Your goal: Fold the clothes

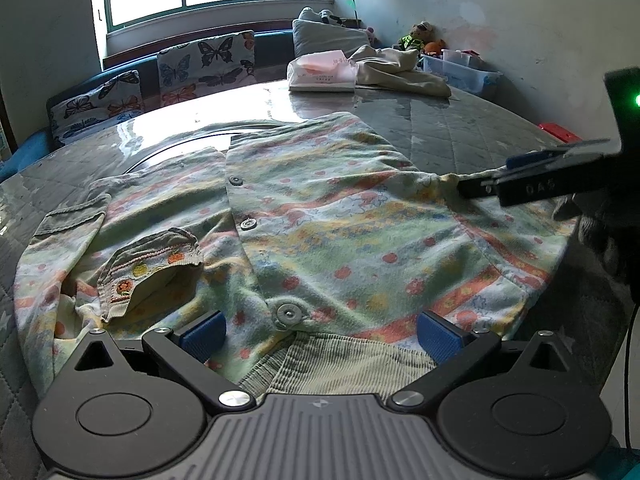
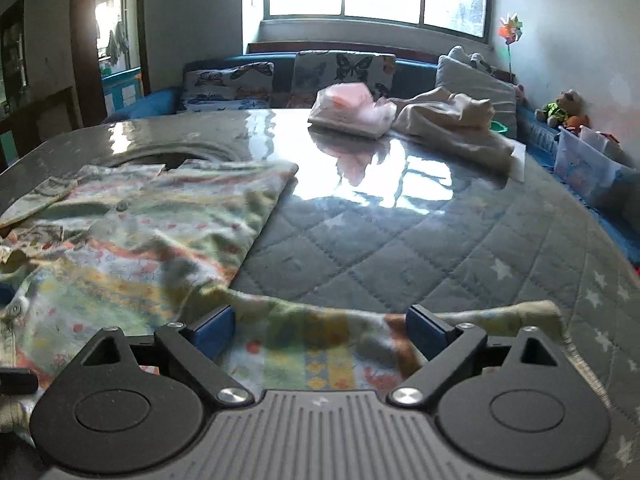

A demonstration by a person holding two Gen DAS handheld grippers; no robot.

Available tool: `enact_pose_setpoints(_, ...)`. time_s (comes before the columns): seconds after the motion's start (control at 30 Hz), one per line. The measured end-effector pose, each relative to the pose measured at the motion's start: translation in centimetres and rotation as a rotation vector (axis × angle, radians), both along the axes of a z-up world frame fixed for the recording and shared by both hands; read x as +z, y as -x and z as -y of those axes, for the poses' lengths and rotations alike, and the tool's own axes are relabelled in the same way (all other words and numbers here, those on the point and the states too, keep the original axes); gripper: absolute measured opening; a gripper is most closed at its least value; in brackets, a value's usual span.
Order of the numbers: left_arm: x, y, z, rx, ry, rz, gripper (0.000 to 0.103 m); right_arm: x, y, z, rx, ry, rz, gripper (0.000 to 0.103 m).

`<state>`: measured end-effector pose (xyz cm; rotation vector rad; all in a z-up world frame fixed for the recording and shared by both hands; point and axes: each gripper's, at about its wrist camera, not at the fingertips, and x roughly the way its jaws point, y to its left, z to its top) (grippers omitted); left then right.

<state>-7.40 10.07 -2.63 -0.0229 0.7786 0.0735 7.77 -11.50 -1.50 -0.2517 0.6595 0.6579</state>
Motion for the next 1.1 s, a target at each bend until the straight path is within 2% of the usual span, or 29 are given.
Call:
enact_pose_setpoints(0.2,0.2,0.7,-0.1,0.005,0.002,0.0,0.103,1.1,1.8,-0.5,0.109,-0.011,0.013,0.095)
enact_pose_setpoints(0.4,0.4,2.1,-0.1,0.009,-0.014,-0.003,0.103,0.2,4.5,-1.1,0.226,0.037,0.001,0.095)
enact_pose_setpoints(0.57,0.3,3.2,-0.1,0.008,-0.017,-0.008,0.103,0.1,5.6,-0.9,0.255,0.068,0.003,0.099)
enact_pose_setpoints(0.73,1.7,4.1,-1.1,0.017,-0.023,0.016,0.103,1.4,6.1,-1.4,0.274,0.04,0.036,0.099)
enact_pose_setpoints(0.9,3.4,4.4,-3.8,0.091,-0.055,0.058,0.103,1.9,6.6,-3.6,0.321,-0.015,0.04,0.101)
enact_pose_setpoints(1.1,4.8,2.6,-8.1,0.212,-0.124,0.073,0.103,0.5,7.1,-6.2,0.372,-0.011,0.003,0.101)
